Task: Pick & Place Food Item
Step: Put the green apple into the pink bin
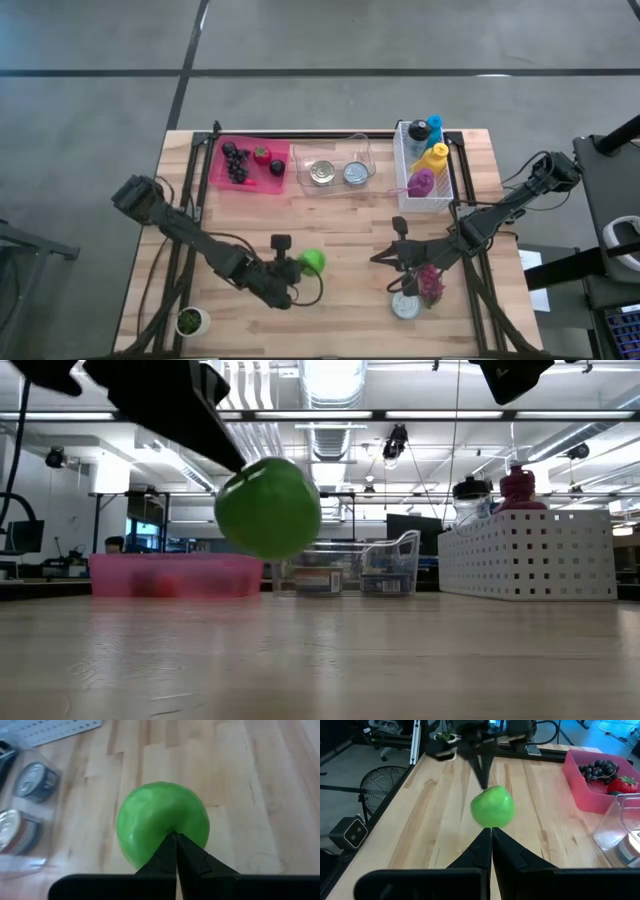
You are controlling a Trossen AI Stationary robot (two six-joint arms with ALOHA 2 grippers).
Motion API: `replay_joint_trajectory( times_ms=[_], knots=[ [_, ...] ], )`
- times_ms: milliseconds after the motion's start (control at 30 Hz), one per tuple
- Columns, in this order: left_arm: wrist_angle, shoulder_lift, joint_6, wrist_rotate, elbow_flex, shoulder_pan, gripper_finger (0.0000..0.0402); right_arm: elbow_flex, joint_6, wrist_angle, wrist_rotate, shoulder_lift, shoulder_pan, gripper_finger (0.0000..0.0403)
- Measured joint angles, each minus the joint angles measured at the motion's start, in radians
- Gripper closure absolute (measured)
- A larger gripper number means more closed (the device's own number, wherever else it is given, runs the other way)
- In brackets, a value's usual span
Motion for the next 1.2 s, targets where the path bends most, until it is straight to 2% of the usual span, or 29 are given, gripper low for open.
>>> replay_joint_trajectory(
  times_ms=[267,500,633,967,1100,1200],
  knots=[
    [-0.154,-0.139,-0.012,0.017,0.004,0.096,0.0401,0.000,0.000,0.000,0.000,0.000,0.000,0.0394],
    [-0.215,-0.277,-0.008,0.143,0.003,0.249,0.0401,0.000,0.000,0.000,0.000,0.000,0.000,0.0394],
    [-0.277,-0.343,-0.008,0.212,0.003,0.374,0.0401,0.000,0.000,0.000,0.000,0.000,0.000,0.0394],
    [-0.384,-0.409,0.048,0.529,0.002,0.782,0.0401,0.000,-0.074,0.002,0.000,0.000,0.000,0.0394],
    [-0.384,-0.406,0.086,0.574,0.002,0.936,0.0401,0.000,-0.074,0.002,0.000,0.000,0.000,0.0394],
    [-0.384,-0.406,0.117,0.607,0.002,1.007,0.0401,0.000,-0.073,0.002,0.000,0.000,0.000,0.0394]
  ],
)
